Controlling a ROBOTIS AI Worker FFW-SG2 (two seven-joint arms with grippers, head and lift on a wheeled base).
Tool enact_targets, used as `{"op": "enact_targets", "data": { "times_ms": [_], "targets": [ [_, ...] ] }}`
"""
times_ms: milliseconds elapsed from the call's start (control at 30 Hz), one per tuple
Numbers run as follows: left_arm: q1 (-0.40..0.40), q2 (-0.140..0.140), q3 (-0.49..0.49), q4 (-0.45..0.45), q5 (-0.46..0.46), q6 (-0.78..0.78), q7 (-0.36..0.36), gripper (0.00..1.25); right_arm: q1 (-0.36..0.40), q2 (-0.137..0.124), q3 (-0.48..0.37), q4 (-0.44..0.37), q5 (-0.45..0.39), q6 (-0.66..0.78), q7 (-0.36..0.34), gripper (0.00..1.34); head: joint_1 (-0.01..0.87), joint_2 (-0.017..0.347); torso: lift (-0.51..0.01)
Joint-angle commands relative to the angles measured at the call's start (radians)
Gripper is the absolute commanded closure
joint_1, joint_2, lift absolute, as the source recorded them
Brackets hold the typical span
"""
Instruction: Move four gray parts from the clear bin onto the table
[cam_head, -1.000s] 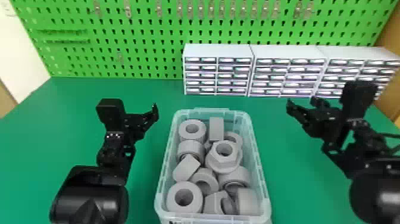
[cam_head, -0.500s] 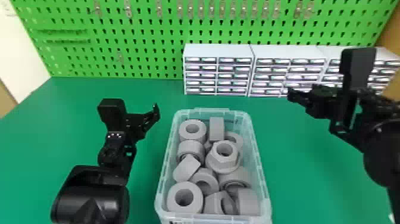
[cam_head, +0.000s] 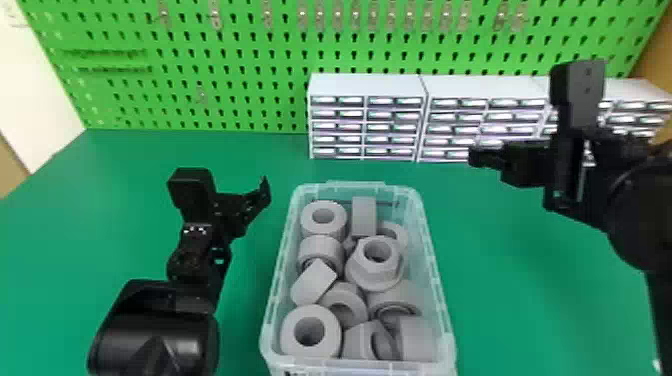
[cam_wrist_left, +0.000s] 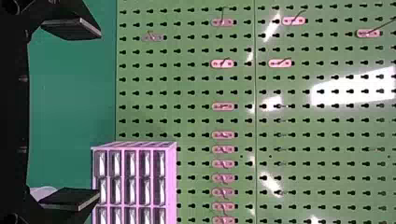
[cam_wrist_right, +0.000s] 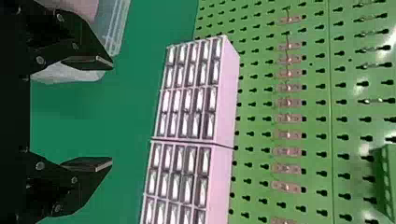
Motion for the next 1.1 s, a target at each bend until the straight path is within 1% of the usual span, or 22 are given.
{"op": "enact_targets", "data": {
  "times_ms": [0,267,467,567,667,833,933,1067],
  "targets": [
    [-0.001,0.0,-0.002,0.0,-0.003,0.0,0.0,0.09,-0.04,-0.005,0.035,0.005,-0.015,0.061,0.0,0.53,0.693,0.072,-0.052],
    [-0.003,0.0,-0.002,0.002,-0.006,0.0,0.0,0.09,-0.078,-0.003,0.086,0.025,-0.052,0.136,0.0,0.53,0.693,0.072,-0.052],
    [0.002,0.002,0.005,0.002,-0.012,0.0,0.0,0.09,-0.109,-0.002,0.141,0.048,-0.078,0.196,0.0,0.53,0.693,0.072,-0.052],
    [0.005,0.002,0.012,0.0,-0.015,0.0,0.0,0.09,-0.129,-0.005,0.178,0.077,-0.116,0.209,0.0,0.53,0.693,0.072,-0.052],
    [0.008,0.003,0.018,0.0,-0.015,0.0,0.0,0.09,-0.149,-0.005,0.216,0.103,-0.135,0.229,0.0,0.53,0.693,0.072,-0.052],
    [0.006,0.006,0.017,0.0,-0.008,-0.002,0.0,0.09,-0.166,-0.005,0.253,0.13,-0.158,0.24,0.0,0.53,0.693,0.072,-0.052],
    [0.005,0.006,0.017,-0.001,-0.006,-0.002,0.0,0.09,-0.181,-0.005,0.274,0.156,-0.185,0.248,0.0,0.53,0.693,0.072,-0.052],
    [0.002,0.009,0.017,-0.001,-0.005,-0.002,0.0,0.09,-0.192,-0.003,0.301,0.17,-0.19,0.258,0.0,0.53,0.693,0.072,-0.052]
  ]
}}
